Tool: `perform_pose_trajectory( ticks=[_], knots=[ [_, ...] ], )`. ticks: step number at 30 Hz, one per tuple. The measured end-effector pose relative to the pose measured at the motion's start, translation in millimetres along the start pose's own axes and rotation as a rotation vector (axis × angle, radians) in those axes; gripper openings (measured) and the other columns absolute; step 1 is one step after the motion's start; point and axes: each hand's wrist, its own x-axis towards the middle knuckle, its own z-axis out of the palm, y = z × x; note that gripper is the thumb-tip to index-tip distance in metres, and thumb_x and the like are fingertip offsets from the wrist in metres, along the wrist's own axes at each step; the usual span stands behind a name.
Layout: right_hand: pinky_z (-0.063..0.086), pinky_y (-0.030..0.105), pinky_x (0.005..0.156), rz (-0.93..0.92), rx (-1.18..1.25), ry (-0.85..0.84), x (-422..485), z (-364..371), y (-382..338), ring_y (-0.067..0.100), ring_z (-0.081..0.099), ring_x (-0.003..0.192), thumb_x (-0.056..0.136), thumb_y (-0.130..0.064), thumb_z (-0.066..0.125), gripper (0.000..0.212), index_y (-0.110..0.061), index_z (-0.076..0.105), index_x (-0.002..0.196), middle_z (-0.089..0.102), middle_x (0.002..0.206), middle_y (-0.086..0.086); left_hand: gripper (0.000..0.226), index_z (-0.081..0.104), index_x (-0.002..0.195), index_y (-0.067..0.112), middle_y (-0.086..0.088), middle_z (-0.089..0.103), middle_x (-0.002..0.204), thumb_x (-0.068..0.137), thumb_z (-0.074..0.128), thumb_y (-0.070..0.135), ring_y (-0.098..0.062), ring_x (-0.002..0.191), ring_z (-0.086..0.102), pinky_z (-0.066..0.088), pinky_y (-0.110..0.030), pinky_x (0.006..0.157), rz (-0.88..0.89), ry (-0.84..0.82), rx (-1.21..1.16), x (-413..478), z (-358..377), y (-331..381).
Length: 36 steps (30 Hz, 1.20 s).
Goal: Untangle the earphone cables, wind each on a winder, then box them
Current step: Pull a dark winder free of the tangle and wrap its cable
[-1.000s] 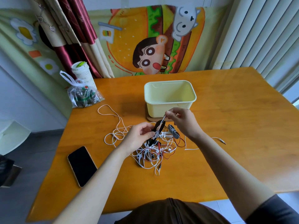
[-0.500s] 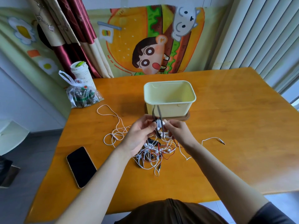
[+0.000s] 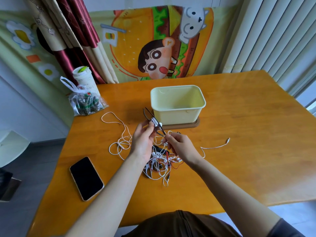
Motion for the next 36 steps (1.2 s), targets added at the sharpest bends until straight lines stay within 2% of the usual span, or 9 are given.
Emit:
perform_pose_trajectory(
  ticks=[8, 13, 16, 19, 21, 25, 30, 33, 36],
  knots=[
    [0.030, 0.018, 0.046, -0.118, -0.201, -0.035, -6, -3, -8, 0.007, 0.041, 0.049, 0.099, -0.026, 0.044, 0.028, -0.016, 0.066, 0.086, 0.054, 0.064, -0.003, 0.012, 0.062, 0.093, 0.019, 0.003, 0.064, 0.084, 0.087, 0.066, 0.010, -0.013, 0.082, 0.061, 0.050, -0.022, 0.074, 0.337, 0.035, 0.767, 5, -17, -8],
    [0.035, 0.015, 0.048, -0.148, -0.229, 0.031, 1, -25, -23, 0.007, 0.047, 0.055, 0.096, -0.027, 0.049, 0.022, -0.024, 0.062, 0.079, 0.056, 0.066, -0.009, 0.012, 0.066, 0.095, 0.016, -0.006, 0.065, 0.093, 0.084, 0.069, 0.012, -0.014, 0.084, 0.062, 0.049, -0.013, 0.070, 0.385, -0.075, 1.020, 12, -36, -10],
    [0.035, 0.014, 0.048, -0.174, -0.258, 0.061, 7, -38, -30, 0.003, 0.048, 0.054, 0.095, -0.025, 0.052, 0.021, -0.022, 0.066, 0.081, 0.057, 0.066, -0.011, 0.014, 0.067, 0.097, 0.018, -0.005, 0.065, 0.098, 0.085, 0.068, 0.012, -0.017, 0.090, 0.063, 0.053, -0.025, 0.079, 0.351, -0.150, 1.003, 8, -39, -8],
    [0.037, 0.017, 0.051, -0.173, -0.250, 0.084, 12, -44, -34, 0.007, 0.053, 0.057, 0.095, -0.025, 0.052, 0.021, -0.018, 0.070, 0.086, 0.061, 0.069, -0.008, 0.015, 0.067, 0.099, 0.019, -0.003, 0.066, 0.100, 0.087, 0.065, 0.011, -0.016, 0.093, 0.063, 0.053, -0.025, 0.082, 0.324, -0.221, 0.967, 2, -37, -2],
    [0.041, 0.025, 0.057, -0.166, -0.225, 0.109, 15, -47, -37, 0.018, 0.057, 0.066, 0.094, -0.025, 0.053, 0.021, -0.020, 0.069, 0.083, 0.064, 0.073, -0.004, 0.015, 0.066, 0.100, 0.021, -0.002, 0.068, 0.099, 0.089, 0.062, 0.010, -0.014, 0.093, 0.064, 0.053, -0.023, 0.082, 0.275, -0.280, 0.891, -4, -33, 3],
    [0.040, 0.026, 0.058, -0.167, -0.247, 0.125, 19, -48, -41, 0.013, 0.053, 0.064, 0.093, -0.026, 0.055, 0.020, -0.021, 0.068, 0.079, 0.061, 0.068, -0.008, 0.016, 0.066, 0.097, 0.020, -0.001, 0.069, 0.094, 0.091, 0.057, 0.008, -0.002, 0.087, 0.064, 0.048, -0.012, 0.075, 0.114, -0.388, 0.705, -16, -25, 12],
    [0.036, 0.008, 0.052, -0.177, -0.146, 0.130, 21, -49, -40, -0.008, 0.050, 0.052, 0.093, -0.021, 0.056, 0.021, -0.020, 0.067, 0.075, 0.056, 0.062, -0.013, 0.021, 0.064, 0.103, 0.014, -0.013, 0.069, 0.097, 0.085, 0.056, 0.022, -0.024, 0.097, 0.063, 0.050, -0.026, 0.087, -0.045, -0.453, 0.459, -20, -20, 19],
    [0.035, 0.011, 0.050, -0.124, -0.036, 0.102, 18, -40, -33, -0.005, 0.046, 0.047, 0.094, -0.020, 0.055, 0.028, -0.026, 0.063, 0.068, 0.056, 0.055, -0.015, 0.019, 0.062, 0.100, 0.012, -0.008, 0.069, 0.088, 0.084, 0.052, 0.015, -0.019, 0.088, 0.064, 0.051, -0.023, 0.076, -0.099, -0.461, 0.219, -22, -10, 24],
    [0.035, 0.018, 0.050, -0.053, 0.057, 0.057, 11, -26, -23, 0.003, 0.043, 0.049, 0.095, -0.022, 0.053, 0.028, -0.022, 0.063, 0.069, 0.055, 0.054, -0.013, 0.021, 0.061, 0.102, 0.011, -0.008, 0.069, 0.093, 0.082, 0.053, 0.014, -0.019, 0.091, 0.063, 0.047, -0.026, 0.082, -0.099, -0.430, 0.071, -20, -5, 25]
  ],
)
